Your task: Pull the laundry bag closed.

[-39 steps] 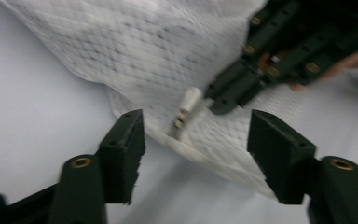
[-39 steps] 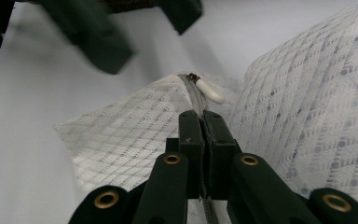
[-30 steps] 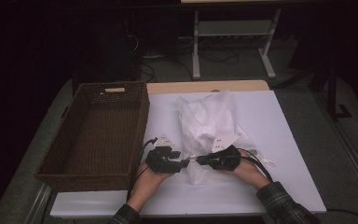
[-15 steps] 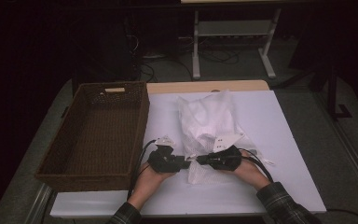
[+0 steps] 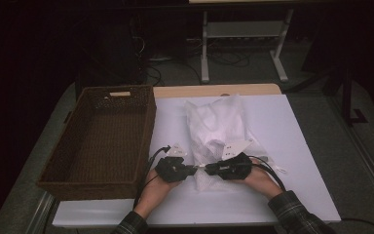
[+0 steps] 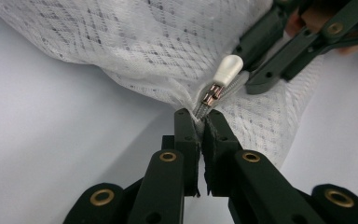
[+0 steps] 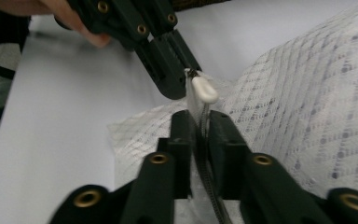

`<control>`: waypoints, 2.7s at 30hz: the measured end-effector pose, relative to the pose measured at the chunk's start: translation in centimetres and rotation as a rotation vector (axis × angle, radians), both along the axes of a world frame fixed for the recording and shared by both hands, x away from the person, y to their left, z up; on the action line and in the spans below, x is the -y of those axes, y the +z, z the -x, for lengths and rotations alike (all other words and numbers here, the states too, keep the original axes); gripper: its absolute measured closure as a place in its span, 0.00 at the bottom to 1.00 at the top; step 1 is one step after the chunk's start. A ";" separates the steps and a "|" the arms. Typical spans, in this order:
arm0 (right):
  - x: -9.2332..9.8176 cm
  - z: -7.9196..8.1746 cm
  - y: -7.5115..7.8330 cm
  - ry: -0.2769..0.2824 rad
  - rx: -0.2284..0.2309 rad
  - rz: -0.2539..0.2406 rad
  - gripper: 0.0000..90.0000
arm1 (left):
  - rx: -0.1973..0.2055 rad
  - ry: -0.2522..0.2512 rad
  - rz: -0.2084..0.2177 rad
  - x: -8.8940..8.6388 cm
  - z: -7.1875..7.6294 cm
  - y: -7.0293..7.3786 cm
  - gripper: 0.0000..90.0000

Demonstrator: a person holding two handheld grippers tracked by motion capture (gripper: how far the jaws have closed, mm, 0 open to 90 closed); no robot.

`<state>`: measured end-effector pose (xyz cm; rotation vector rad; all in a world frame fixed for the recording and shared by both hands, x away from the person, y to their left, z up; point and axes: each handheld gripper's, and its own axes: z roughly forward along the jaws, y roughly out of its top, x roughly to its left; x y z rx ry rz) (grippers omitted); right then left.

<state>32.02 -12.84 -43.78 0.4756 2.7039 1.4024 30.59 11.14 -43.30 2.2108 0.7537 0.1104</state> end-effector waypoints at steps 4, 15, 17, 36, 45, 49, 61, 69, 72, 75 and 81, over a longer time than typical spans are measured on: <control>0.1 -0.3 0.3 -0.006 -0.026 -0.040 0.80 | 0.016 -0.008 -0.028 0.1 0.2 -0.1 0.95; -1.6 -0.9 -0.2 0.026 -0.042 -0.042 0.90 | 0.028 -0.014 -0.041 0.1 0.2 0.0 0.95; -1.5 -0.8 -0.2 0.023 -0.034 -0.034 0.90 | 0.027 -0.010 -0.032 0.1 0.2 0.0 0.95; 0.1 -0.6 0.4 0.002 -0.003 -0.015 0.90 | 0.003 0.032 -0.030 -0.4 0.3 0.2 0.96; 0.8 -0.5 0.6 -0.001 0.005 -0.010 0.90 | 0.002 0.040 -0.033 -0.5 0.4 0.2 0.96; 1.2 -0.4 0.8 -0.007 0.005 -0.010 0.90 | 0.001 0.043 -0.032 -0.5 0.4 0.2 0.96; 3.5 -0.5 1.1 -0.030 0.005 -0.008 0.90 | -0.005 0.048 -0.036 -0.6 0.3 0.2 0.96; 5.1 -0.5 1.2 -0.058 0.006 -0.008 0.90 | -0.010 0.059 -0.039 -0.6 0.3 0.2 0.96; 5.9 -0.5 1.2 -0.069 0.006 -0.006 0.90 | -0.013 0.061 -0.042 -0.6 0.3 0.1 0.96; 6.4 -0.5 1.3 -0.076 0.004 -0.007 0.90 | -0.015 0.062 -0.041 -0.6 0.3 0.1 0.96; 6.9 -0.5 1.3 -0.087 0.001 -0.006 0.90 | -0.017 0.069 -0.041 -0.6 0.3 0.1 0.96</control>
